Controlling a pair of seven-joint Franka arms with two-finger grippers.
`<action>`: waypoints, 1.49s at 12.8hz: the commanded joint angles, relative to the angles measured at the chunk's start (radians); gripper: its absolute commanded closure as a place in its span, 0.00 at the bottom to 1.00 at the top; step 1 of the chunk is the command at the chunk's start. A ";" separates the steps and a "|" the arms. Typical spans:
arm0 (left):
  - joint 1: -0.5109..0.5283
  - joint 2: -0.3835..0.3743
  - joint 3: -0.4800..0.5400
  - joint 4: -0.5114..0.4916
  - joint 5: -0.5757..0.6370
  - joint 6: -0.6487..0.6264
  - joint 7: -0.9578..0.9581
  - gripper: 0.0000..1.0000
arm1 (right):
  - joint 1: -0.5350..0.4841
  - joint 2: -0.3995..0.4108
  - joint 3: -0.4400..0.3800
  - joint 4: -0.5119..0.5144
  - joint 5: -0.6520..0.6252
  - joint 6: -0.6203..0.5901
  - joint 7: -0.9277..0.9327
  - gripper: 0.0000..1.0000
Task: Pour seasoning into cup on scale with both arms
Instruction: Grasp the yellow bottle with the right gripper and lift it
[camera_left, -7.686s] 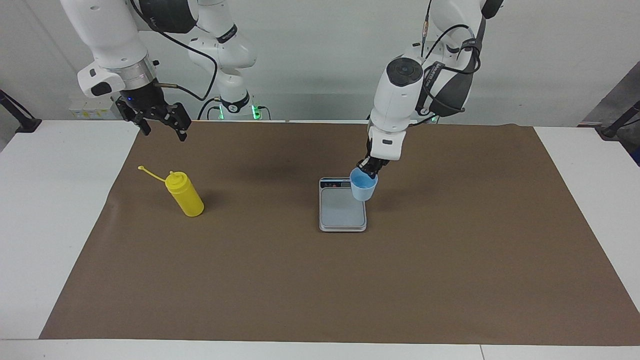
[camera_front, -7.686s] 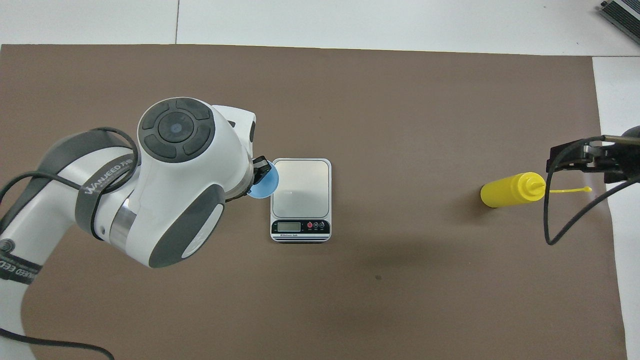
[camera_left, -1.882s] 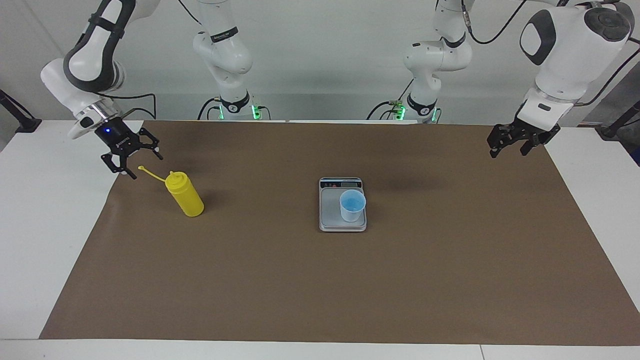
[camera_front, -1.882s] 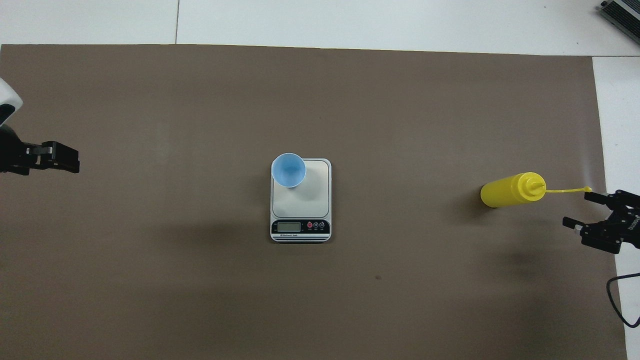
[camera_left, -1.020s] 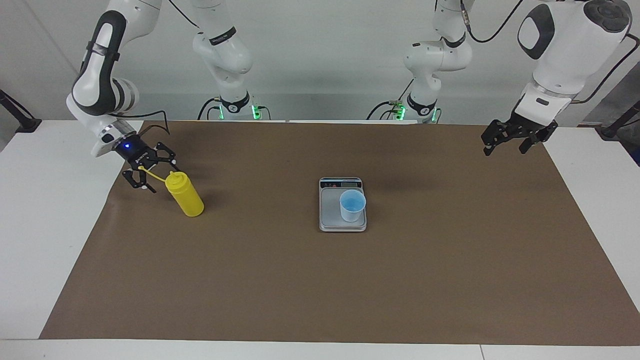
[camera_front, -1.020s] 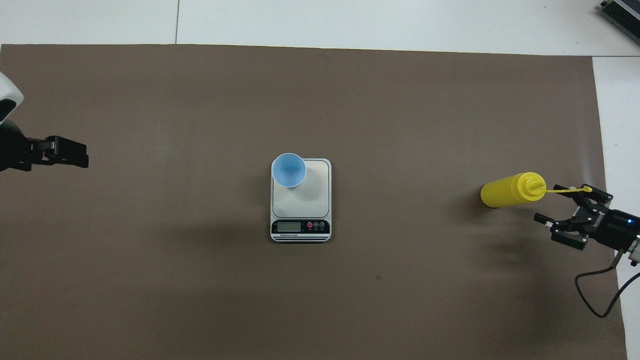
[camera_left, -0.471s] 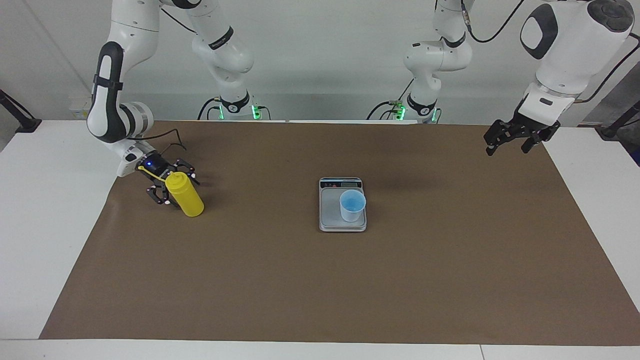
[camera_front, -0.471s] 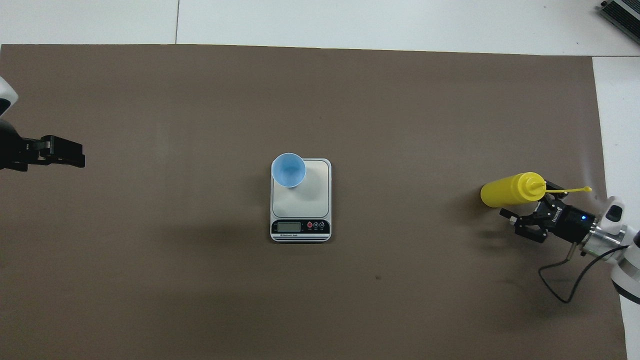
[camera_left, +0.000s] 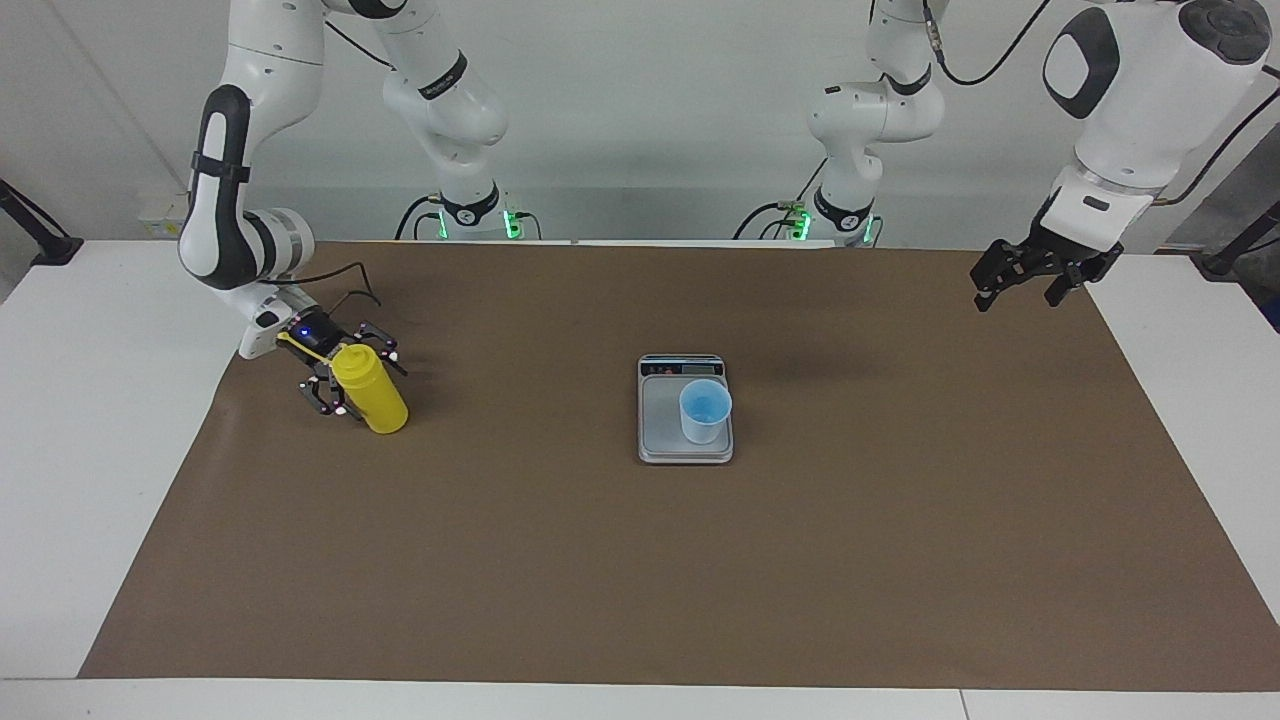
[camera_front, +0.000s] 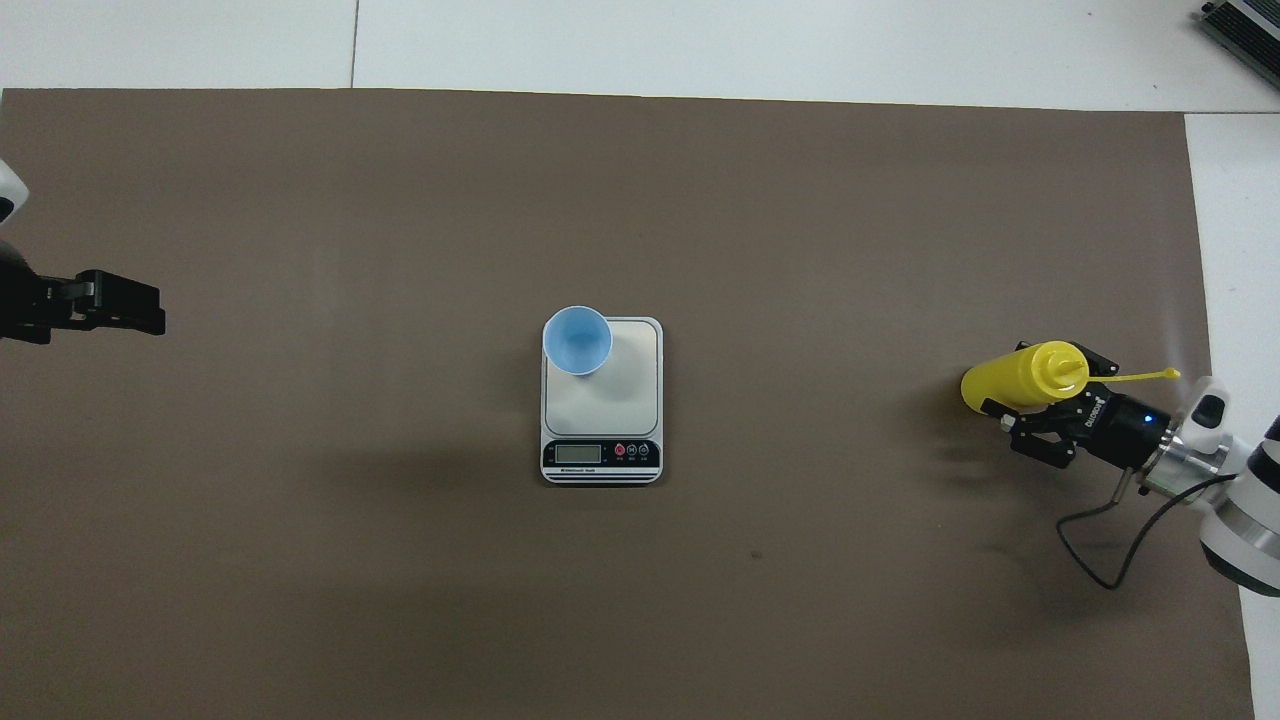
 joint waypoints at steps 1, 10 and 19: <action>0.005 -0.021 -0.001 -0.014 -0.011 -0.006 -0.009 0.00 | 0.000 0.014 0.002 0.016 0.028 -0.004 -0.027 0.02; 0.005 -0.021 -0.001 -0.014 -0.011 -0.006 -0.009 0.00 | 0.009 -0.001 0.019 0.059 0.024 -0.004 0.020 0.73; 0.005 -0.021 -0.001 -0.014 -0.011 -0.006 -0.009 0.00 | 0.167 -0.122 0.026 0.147 -0.129 0.146 0.302 0.73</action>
